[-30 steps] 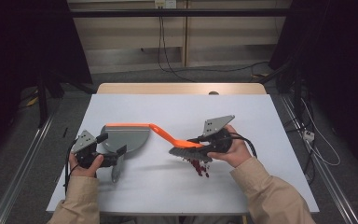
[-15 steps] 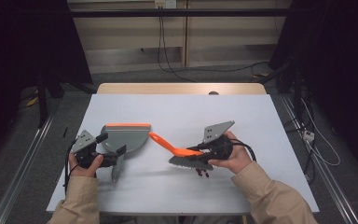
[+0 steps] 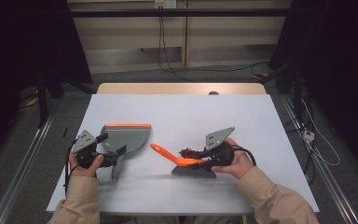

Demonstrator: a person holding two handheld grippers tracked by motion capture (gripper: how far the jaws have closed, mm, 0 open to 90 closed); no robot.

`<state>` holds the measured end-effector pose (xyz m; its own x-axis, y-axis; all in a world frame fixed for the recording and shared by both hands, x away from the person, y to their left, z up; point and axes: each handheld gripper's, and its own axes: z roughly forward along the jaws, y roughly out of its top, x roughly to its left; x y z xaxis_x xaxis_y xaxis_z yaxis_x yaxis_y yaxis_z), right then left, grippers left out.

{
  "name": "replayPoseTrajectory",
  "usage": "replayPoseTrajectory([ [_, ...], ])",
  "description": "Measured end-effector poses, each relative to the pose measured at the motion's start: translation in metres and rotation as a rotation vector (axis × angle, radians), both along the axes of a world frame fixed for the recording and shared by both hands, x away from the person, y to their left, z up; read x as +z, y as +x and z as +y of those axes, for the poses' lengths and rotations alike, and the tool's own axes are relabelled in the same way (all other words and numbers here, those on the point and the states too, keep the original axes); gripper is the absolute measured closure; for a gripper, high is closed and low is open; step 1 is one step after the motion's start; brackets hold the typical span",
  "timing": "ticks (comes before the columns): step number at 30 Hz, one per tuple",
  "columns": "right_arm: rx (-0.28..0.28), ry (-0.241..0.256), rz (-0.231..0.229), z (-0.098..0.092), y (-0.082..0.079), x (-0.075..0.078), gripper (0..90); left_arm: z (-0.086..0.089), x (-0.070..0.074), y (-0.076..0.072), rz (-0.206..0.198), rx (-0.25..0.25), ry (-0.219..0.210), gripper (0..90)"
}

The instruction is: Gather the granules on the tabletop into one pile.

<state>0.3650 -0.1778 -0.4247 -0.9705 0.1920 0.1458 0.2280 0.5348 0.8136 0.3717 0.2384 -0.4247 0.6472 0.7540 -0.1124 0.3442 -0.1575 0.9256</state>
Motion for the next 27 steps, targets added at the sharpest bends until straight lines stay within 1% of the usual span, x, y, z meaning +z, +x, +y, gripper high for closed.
replayPoseTrajectory([
  [5,0.022,0.005,-0.013,0.001,0.017,-0.001,71.2,0.001,0.0,0.001,0.0,0.001,0.0,5.8],
  [9,0.012,0.013,-0.011,-0.001,0.028,-0.003,71.2,0.001,-0.001,0.001,0.002,0.004,0.0,5.8],
  [12,0.018,0.017,-0.012,0.0,0.034,-0.004,71.2,0.001,-0.001,0.001,0.002,0.001,0.0,5.8],
  [17,0.033,0.009,-0.017,0.002,0.04,-0.003,71.2,0.001,-0.001,0.002,0.005,0.003,0.0,5.8],
  [20,0.031,0.006,-0.019,0.003,0.042,-0.003,71.2,0.001,-0.001,0.002,0.006,0.002,-0.002,5.8],
  [24,0.027,-0.006,-0.035,0.005,0.044,-0.002,71.3,0.001,-0.001,0.001,0.005,0.002,-0.002,5.8],
  [25,0.032,-0.004,-0.04,0.005,0.045,-0.001,71.3,0.001,-0.001,0.001,0.006,0.002,-0.001,5.8],
  [27,0.025,-0.004,-0.052,0.006,0.046,-0.001,71.3,0.001,-0.001,0.002,0.007,-0.002,0.002,5.8],
])
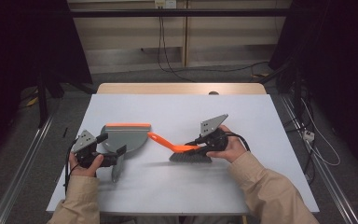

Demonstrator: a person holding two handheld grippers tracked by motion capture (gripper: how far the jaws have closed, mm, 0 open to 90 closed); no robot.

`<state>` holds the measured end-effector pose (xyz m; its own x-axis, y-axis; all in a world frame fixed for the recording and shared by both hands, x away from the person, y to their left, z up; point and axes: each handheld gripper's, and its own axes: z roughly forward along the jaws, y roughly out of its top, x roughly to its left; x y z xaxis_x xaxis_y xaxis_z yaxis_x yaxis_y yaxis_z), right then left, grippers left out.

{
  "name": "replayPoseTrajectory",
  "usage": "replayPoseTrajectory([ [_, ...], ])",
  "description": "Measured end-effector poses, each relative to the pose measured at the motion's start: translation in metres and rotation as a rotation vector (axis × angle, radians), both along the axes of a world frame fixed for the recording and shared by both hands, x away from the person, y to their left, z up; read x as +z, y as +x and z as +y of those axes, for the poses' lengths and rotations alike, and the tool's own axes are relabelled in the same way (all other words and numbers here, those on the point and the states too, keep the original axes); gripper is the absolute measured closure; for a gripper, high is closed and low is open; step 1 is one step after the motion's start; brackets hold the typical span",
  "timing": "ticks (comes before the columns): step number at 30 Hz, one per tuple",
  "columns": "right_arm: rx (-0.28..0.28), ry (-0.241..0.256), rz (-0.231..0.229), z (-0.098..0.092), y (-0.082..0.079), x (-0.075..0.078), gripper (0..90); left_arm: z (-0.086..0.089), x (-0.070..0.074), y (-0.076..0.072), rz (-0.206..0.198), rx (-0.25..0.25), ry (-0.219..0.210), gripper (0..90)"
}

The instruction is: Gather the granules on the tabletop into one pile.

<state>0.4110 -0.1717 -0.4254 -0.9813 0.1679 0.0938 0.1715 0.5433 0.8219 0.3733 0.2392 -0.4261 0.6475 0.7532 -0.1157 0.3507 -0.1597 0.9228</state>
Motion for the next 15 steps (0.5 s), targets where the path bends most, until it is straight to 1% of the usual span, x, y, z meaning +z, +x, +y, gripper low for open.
replayPoseTrajectory([
  [2,-0.003,-0.005,-0.004,0.001,0.002,0.0,71.3,0.0,0.0,0.0,0.001,-0.001,0.001,5.8],
  [3,0.003,0.003,0.005,0.001,0.003,0.0,71.3,-0.001,0.0,0.0,0.0,0.0,-0.002,5.8],
  [6,-0.006,0.016,0.014,0.002,0.001,0.002,71.3,0.0,0.0,0.0,-0.001,0.002,-0.005,5.8],
  [8,-0.018,0.028,0.011,0.002,0.0,0.006,71.3,0.0,0.0,0.0,-0.001,0.002,-0.003,5.8],
  [10,-0.049,0.047,0.008,-0.001,-0.001,0.011,71.3,0.0,0.0,0.0,-0.001,0.001,-0.005,5.8],
  [11,-0.071,0.063,0.017,-0.003,-0.001,0.014,71.2,0.0,0.001,0.0,-0.003,-0.001,-0.004,5.8],
  [12,-0.107,0.077,0.026,-0.005,-0.001,0.016,71.2,0.0,0.001,-0.001,-0.005,-0.002,-0.003,5.8],
  [13,-0.138,0.079,0.026,-0.008,-0.002,0.019,71.3,0.0,0.001,-0.001,-0.004,-0.002,-0.004,5.8],
  [15,-0.194,0.062,0.006,-0.011,-0.004,0.024,71.2,0.0,0.001,-0.001,-0.005,-0.002,-0.004,5.8],
])
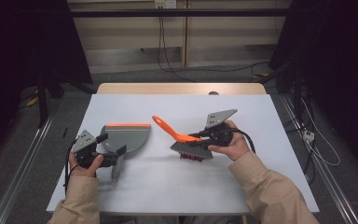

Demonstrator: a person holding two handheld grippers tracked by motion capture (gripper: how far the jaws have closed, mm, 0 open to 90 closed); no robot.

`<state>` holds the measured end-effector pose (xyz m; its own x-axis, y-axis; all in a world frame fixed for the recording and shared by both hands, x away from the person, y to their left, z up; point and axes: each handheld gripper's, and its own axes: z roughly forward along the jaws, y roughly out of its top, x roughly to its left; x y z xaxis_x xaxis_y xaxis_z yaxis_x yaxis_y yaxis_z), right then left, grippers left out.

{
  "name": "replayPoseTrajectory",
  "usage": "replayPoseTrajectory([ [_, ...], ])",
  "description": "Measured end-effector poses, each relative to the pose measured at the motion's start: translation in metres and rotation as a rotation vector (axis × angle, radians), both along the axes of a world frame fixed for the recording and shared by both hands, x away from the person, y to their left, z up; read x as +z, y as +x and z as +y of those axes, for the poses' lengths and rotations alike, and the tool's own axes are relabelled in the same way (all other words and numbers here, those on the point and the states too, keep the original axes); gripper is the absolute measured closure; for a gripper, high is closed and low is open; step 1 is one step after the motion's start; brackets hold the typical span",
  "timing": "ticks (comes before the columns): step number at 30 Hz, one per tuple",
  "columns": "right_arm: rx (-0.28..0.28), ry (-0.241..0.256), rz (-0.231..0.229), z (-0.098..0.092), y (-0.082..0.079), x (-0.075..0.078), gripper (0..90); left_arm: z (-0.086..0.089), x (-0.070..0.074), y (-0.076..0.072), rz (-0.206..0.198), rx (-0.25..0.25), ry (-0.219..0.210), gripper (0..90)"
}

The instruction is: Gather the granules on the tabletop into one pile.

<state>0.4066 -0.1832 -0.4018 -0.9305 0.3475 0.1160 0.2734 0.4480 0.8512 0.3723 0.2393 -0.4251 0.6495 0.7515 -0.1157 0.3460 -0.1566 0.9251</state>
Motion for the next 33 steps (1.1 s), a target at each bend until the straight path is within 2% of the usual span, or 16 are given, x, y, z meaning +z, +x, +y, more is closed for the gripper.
replayPoseTrajectory([
  [5,-0.179,0.001,0.002,-0.014,-0.007,0.006,71.2,0.0,0.0,-0.001,-0.001,0.001,-0.005,5.8],
  [9,-0.328,-0.008,-0.01,-0.022,-0.013,0.007,71.2,-0.001,0.001,-0.001,-0.001,0.0,-0.008,5.8],
  [12,-0.421,0.004,-0.018,-0.025,-0.019,0.004,71.3,-0.001,0.001,-0.001,-0.003,-0.004,-0.007,5.8],
  [14,-0.456,-0.018,-0.041,-0.025,-0.023,0.003,71.2,-0.001,0.001,-0.002,-0.005,-0.006,-0.007,5.8],
  [18,-0.526,-0.034,-0.037,-0.024,-0.028,-0.002,71.2,-0.001,0.002,-0.002,-0.007,-0.008,-0.006,5.8],
  [22,-0.601,-0.077,-0.065,-0.024,-0.031,-0.006,71.3,-0.001,0.002,-0.002,-0.008,-0.008,-0.01,5.8],
  [24,-0.633,-0.077,-0.061,-0.024,-0.032,-0.008,71.3,-0.001,0.002,-0.002,-0.009,-0.009,-0.011,5.8],
  [27,-0.665,-0.086,-0.061,-0.023,-0.035,-0.01,71.3,-0.001,0.002,-0.002,-0.008,-0.01,-0.007,5.8],
  [30,-0.681,-0.07,-0.056,-0.022,-0.037,-0.013,71.3,-0.001,0.002,-0.002,-0.009,-0.009,-0.005,5.8],
  [33,-0.692,-0.087,-0.061,-0.021,-0.039,-0.014,71.3,-0.002,0.002,-0.002,-0.006,-0.008,-0.006,5.8],
])
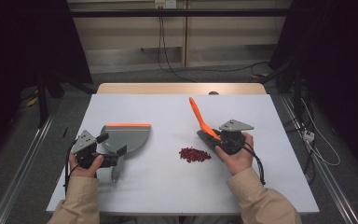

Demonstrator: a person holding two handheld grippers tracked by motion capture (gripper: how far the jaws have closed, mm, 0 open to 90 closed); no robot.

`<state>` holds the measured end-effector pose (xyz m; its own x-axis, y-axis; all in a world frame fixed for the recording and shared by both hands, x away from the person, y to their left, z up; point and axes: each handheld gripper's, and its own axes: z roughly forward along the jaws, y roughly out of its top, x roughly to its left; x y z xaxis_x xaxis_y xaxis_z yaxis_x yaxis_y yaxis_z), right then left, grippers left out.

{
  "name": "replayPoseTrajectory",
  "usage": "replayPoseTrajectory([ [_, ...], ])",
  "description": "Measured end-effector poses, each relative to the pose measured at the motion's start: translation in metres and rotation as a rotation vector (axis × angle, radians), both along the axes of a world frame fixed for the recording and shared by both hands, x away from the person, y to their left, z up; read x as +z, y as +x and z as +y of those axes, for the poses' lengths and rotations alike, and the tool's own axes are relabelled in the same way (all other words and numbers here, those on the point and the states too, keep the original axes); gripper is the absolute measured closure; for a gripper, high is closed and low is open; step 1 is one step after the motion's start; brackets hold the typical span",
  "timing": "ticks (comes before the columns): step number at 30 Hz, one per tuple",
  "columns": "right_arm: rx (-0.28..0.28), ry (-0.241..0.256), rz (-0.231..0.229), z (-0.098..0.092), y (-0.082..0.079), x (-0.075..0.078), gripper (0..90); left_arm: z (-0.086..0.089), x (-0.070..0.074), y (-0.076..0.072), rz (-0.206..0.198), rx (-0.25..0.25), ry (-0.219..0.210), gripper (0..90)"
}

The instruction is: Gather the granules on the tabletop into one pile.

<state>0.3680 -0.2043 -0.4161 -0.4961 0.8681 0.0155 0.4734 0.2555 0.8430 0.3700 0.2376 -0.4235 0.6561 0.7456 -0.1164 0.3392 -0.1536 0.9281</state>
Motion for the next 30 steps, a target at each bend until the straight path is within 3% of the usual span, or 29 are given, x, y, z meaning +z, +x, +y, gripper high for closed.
replayPoseTrajectory([
  [10,-0.067,0.021,0.021,-0.005,-0.004,-0.003,71.3,-0.001,0.0,0.0,-0.001,0.0,-0.001,5.8],
  [18,-0.124,0.023,0.012,-0.002,-0.009,-0.002,71.3,-0.001,0.0,0.0,-0.005,-0.005,0.0,5.8],
  [30,-0.142,0.002,0.021,0.003,-0.01,-0.011,71.3,-0.001,0.0,-0.001,-0.004,-0.004,-0.003,5.8],
])
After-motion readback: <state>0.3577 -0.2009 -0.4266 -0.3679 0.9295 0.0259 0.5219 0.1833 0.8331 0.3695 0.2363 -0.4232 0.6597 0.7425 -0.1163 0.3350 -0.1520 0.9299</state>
